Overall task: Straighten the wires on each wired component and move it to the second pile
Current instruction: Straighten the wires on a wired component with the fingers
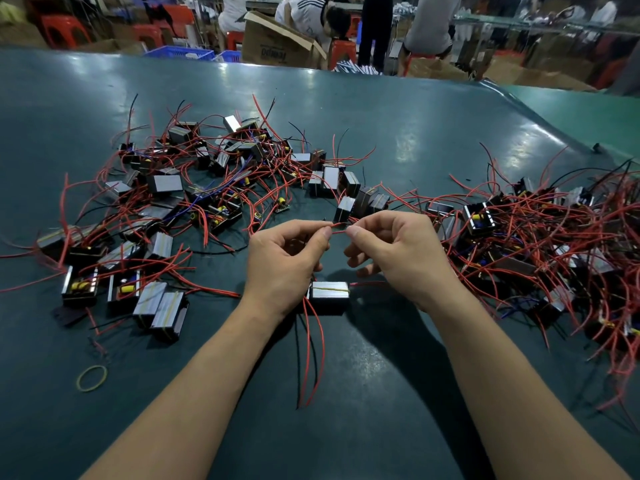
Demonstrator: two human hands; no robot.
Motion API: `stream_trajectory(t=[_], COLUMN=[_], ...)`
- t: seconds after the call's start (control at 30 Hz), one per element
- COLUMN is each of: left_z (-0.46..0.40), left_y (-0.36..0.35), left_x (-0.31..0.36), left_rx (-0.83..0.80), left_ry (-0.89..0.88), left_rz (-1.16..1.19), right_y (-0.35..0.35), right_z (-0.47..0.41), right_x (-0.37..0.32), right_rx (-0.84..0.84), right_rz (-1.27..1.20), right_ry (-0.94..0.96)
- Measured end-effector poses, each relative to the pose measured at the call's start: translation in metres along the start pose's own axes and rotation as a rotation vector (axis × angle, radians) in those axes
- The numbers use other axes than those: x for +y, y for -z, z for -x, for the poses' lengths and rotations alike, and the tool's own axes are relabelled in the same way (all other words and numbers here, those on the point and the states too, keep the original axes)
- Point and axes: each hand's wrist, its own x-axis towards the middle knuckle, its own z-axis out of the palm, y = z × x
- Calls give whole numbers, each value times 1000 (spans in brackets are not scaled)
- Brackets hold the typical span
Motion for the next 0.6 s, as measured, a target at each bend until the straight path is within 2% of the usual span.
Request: stream_trajectory(t=[0.13, 0.33, 0.47, 0.6], left_z=[-1, 0, 0, 0], left_y=[1, -1, -2, -1], left_x=[0, 2, 3, 4], left_rx=[-7, -29, -3, -10], left_ry=[33, 3, -13, -14], left_rz=[0, -29, -66, -104], right_y=[-6, -6, -9, -9], right_z=[2, 5, 6, 4], right_x=[2, 1, 2, 5], right_rx=[112, 210, 238, 238], right_rz=[224, 399, 525, 570], right_ry=[142, 372, 500, 544])
